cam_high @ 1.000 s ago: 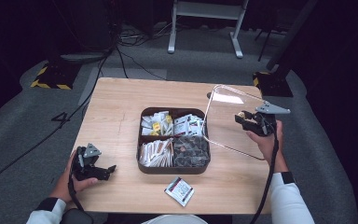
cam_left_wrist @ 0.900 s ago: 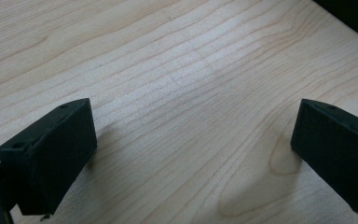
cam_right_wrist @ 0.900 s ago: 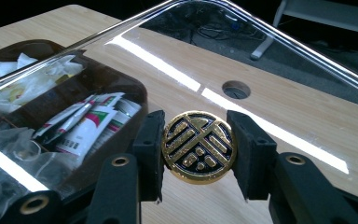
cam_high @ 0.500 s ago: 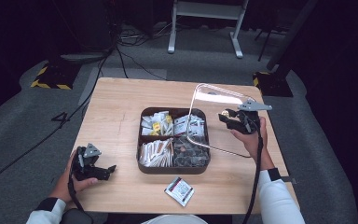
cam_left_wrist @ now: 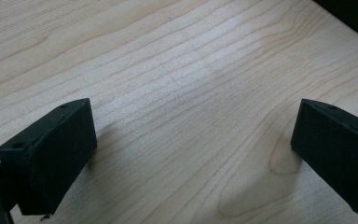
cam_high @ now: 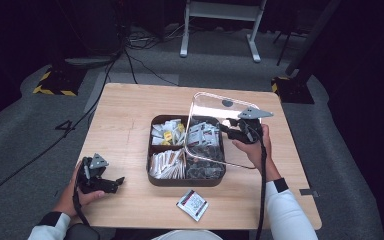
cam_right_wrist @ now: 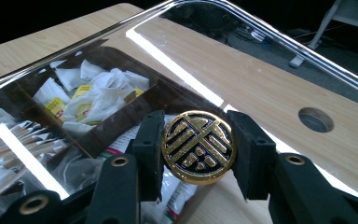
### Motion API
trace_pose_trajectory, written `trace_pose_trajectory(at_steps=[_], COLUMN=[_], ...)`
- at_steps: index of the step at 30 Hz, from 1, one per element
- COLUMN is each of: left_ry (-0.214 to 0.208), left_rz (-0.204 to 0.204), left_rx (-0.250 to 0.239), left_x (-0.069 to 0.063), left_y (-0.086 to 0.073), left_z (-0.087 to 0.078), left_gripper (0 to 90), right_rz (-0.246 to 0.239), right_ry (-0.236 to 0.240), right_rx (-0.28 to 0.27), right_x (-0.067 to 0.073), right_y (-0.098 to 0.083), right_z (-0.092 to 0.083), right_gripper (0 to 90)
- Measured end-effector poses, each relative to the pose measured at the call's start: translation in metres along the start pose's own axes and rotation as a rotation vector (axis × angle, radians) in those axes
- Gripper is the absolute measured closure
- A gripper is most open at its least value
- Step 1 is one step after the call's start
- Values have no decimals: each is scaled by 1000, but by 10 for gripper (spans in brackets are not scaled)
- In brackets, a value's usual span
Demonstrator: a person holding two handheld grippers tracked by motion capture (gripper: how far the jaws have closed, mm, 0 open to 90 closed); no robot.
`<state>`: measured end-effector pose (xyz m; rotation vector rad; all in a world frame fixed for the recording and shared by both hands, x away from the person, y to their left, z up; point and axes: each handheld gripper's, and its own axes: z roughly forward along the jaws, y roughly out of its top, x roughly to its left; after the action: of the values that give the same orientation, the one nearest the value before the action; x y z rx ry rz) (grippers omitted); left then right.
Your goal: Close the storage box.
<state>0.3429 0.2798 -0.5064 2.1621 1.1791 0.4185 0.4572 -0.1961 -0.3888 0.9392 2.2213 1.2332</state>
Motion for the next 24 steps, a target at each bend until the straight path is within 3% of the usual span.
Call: trace_pose_trajectory(at_steps=[13,24], left_ry=[-1,-1], left_rz=[0,0], left_rx=[2,2], left_x=[0,0], left_y=[0,0], left_z=[0,0], left_gripper=[4,4], right_rz=[-23,-69], right_ry=[43,95], right_rx=[19,63], right_x=[27,59], right_y=[9,11], right_z=[24,54], right_gripper=[589,589])
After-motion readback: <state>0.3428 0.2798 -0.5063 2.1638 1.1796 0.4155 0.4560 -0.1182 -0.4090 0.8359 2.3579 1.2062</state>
